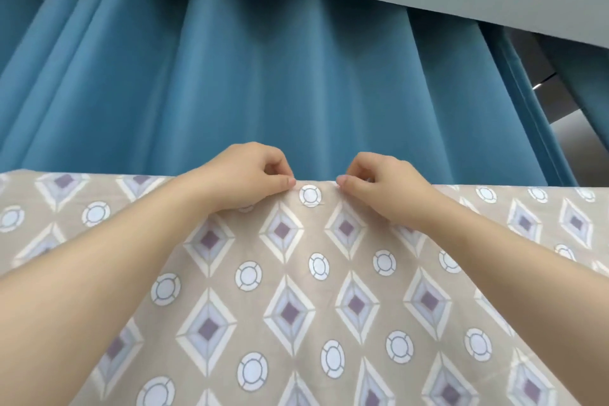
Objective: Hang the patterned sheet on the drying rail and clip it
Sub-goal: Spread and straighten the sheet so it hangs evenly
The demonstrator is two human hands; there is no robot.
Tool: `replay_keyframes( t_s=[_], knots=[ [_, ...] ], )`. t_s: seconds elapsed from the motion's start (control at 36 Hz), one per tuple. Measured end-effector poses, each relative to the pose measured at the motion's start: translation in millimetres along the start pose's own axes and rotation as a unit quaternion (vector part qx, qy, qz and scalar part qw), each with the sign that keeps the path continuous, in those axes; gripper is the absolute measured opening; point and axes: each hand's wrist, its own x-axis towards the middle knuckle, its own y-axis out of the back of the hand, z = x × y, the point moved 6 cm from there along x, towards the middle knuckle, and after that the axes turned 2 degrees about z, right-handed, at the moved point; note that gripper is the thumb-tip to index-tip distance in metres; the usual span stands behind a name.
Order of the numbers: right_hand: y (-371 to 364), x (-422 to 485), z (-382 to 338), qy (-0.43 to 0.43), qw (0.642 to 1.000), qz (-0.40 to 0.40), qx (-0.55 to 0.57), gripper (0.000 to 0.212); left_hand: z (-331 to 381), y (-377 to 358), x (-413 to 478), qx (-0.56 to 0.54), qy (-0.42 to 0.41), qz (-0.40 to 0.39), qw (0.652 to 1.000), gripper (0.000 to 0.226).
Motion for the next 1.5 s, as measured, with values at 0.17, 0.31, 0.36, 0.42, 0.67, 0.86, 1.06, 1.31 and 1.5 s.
replay_keyframes(
  t_s=[0.17, 0.31, 0.36, 0.42, 0.67, 0.86, 1.06, 1.31, 1.5],
  knots=[
    [-3.3, 2.1, -3.2, 0.012, 0.999, -0.034, 0.038, 0.012, -20.4, 13.7, -10.0, 0.085, 0.019, 0.023, 0.996, 0.007],
    [-6.2, 4.5, 4.6, 0.017, 0.998, -0.037, 0.054, 0.017, -52.2, 25.9, -27.8, 0.049, 0.058, 0.057, 0.995, 0.012],
    [-8.5, 7.7, 5.9, 0.019, 0.998, -0.036, 0.051, 0.016, -56.1, 28.9, -29.0, 0.028, 0.061, 0.094, 0.993, 0.014],
    [-11.9, 10.9, 5.9, 0.018, 0.998, -0.037, 0.053, 0.017, -58.7, 28.3, -27.2, 0.028, 0.065, 0.12, 0.99, 0.013],
    [-9.7, 29.7, -5.4, -0.014, 0.996, 0.085, -0.026, 0.015, -58.8, 41.1, 0.7, 0.105, 0.07, 0.179, 0.976, 0.017],
    [-42.8, 26.7, -34.9, -0.035, 0.993, -0.075, -0.082, 0.023, -97.7, 31.0, -0.9, 0.107, 0.109, -0.03, 0.988, 0.023],
    [-80.1, 20.1, -111.8, 0.04, 0.996, -0.083, 0.008, 0.012, -143.8, 74.2, -36.1, 0.096, 0.058, 0.032, 0.993, 0.012],
    [-107.3, 25.1, -158.2, 0.008, 0.999, -0.044, 0.008, 0.017, -217.5, 129.7, -60.9, 0.13, 0.127, 0.094, 0.979, 0.028],
    [-105.2, 28.6, -155.2, -0.026, 1.0, 0.004, -0.006, 0.013, -242.3, 138.4, -65.9, -0.012, 0.128, 0.098, 0.987, 0.016]
  ],
)
